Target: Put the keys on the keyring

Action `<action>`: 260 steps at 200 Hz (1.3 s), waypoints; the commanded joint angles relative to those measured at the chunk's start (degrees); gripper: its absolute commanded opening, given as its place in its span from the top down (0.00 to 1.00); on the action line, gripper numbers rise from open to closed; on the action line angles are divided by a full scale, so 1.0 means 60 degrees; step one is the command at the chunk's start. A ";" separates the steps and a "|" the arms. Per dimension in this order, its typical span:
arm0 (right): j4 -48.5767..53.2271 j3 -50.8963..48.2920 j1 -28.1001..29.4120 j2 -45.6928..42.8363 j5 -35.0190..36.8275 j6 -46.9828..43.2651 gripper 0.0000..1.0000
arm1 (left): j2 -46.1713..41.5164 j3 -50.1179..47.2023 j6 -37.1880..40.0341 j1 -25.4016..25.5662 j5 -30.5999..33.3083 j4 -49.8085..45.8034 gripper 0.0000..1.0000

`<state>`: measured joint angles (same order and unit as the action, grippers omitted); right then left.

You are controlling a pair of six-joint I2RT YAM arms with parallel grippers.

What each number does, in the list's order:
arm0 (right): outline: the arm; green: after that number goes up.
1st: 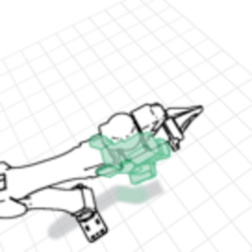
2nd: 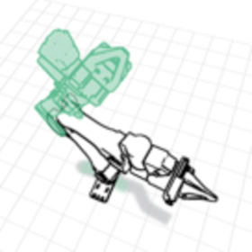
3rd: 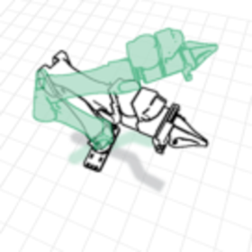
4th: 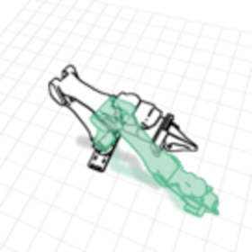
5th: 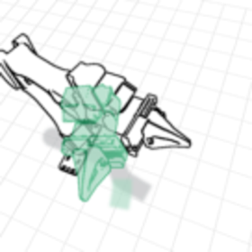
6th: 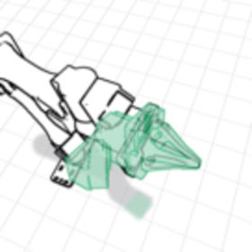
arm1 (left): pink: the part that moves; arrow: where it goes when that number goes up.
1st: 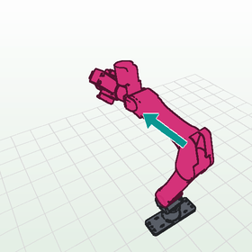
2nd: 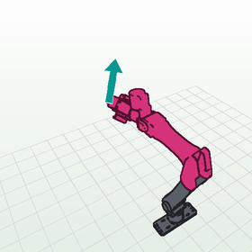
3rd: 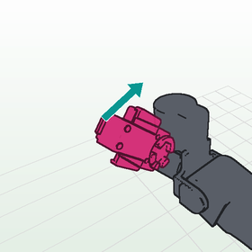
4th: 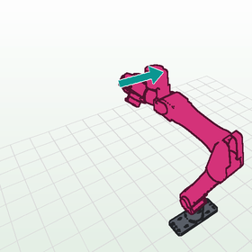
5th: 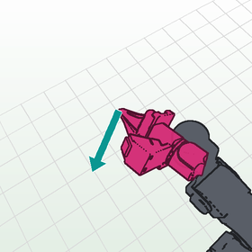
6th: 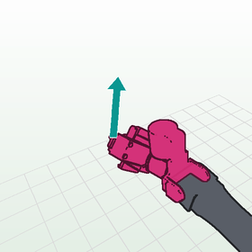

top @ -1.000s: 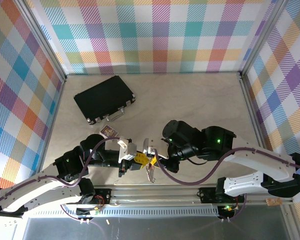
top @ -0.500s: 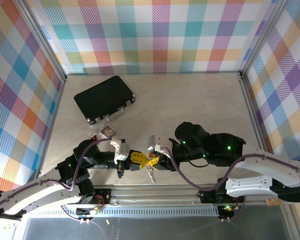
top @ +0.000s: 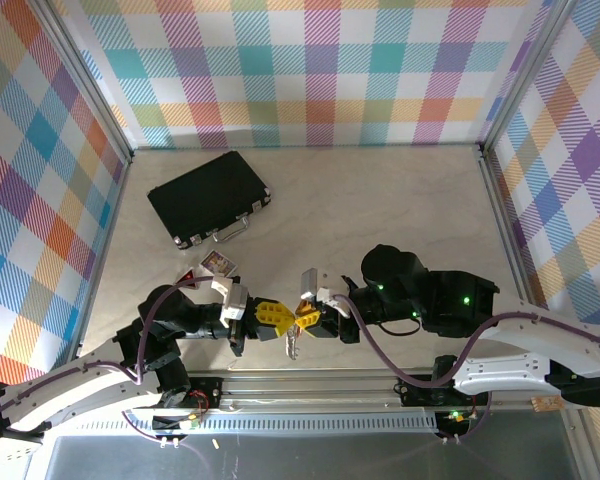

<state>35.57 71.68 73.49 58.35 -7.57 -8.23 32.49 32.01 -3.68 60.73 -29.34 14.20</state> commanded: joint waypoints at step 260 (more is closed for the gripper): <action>0.1849 0.2305 0.0006 0.1403 -0.0510 -0.0838 0.85 | 0.0351 0.1757 0.1652 0.0076 0.0822 -0.2413 1.00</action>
<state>51.75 85.69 73.10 69.54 -6.72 -14.83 35.00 43.40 9.82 60.75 -23.11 -9.41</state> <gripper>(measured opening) 0.108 0.063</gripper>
